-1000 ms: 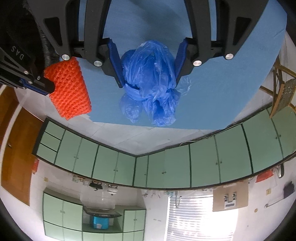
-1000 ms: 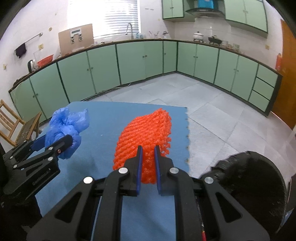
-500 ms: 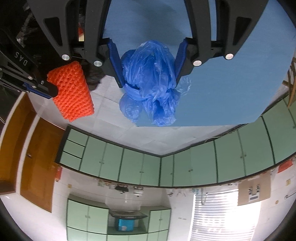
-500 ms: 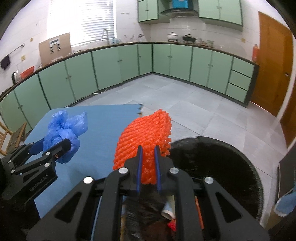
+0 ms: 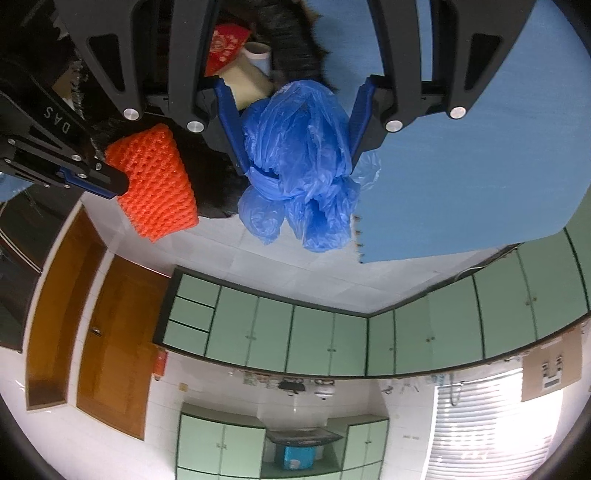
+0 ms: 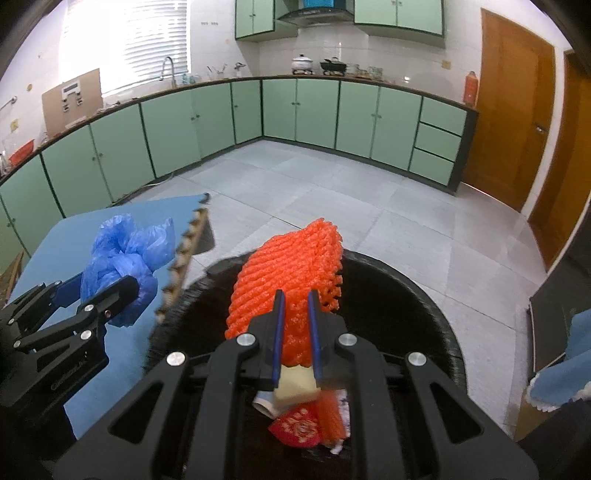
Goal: Collect trash
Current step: 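Carry the blue bag and orange net over the bin and open both tools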
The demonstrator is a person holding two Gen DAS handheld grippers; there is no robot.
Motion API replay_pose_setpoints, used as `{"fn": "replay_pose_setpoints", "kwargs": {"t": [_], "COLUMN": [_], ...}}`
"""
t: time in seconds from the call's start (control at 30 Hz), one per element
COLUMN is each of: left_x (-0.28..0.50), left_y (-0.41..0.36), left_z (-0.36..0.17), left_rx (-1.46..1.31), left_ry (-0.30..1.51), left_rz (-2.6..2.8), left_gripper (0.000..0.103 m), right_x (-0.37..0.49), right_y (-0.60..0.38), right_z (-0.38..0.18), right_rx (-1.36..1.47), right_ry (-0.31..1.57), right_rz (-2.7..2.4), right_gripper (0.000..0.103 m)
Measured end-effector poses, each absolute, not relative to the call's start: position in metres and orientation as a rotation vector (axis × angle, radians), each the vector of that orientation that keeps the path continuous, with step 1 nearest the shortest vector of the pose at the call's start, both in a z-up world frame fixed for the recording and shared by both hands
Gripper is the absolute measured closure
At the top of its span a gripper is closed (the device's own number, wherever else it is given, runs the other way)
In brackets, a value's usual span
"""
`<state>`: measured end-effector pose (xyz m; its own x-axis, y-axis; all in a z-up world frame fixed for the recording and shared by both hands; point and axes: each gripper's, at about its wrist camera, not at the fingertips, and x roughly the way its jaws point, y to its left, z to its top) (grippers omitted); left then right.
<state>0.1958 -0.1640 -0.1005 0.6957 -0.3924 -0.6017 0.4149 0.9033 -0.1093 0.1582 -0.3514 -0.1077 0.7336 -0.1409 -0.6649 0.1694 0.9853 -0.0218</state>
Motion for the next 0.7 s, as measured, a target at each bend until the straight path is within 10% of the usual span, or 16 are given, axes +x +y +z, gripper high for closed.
{"fn": "replay_pose_setpoints", "kwargs": {"t": [0.5,0.7], "left_x": [0.196,0.194], "left_y": [-0.223,-0.221], "left_z": [-0.132,-0.132], "left_rx": [0.080,0.093], "left_ry": [0.748,0.741], "left_rz": [-0.557,-0.559], "left_gripper": [0.048,0.032], "right_x": [0.155,0.157], "right_y": [-0.386,-0.395], "right_z": [-0.140,-0.144], "right_rx": [0.056,0.062], "right_ry": [0.799,0.807], "right_rz": [-0.226,-0.250], "right_gripper": [0.089,0.051]}}
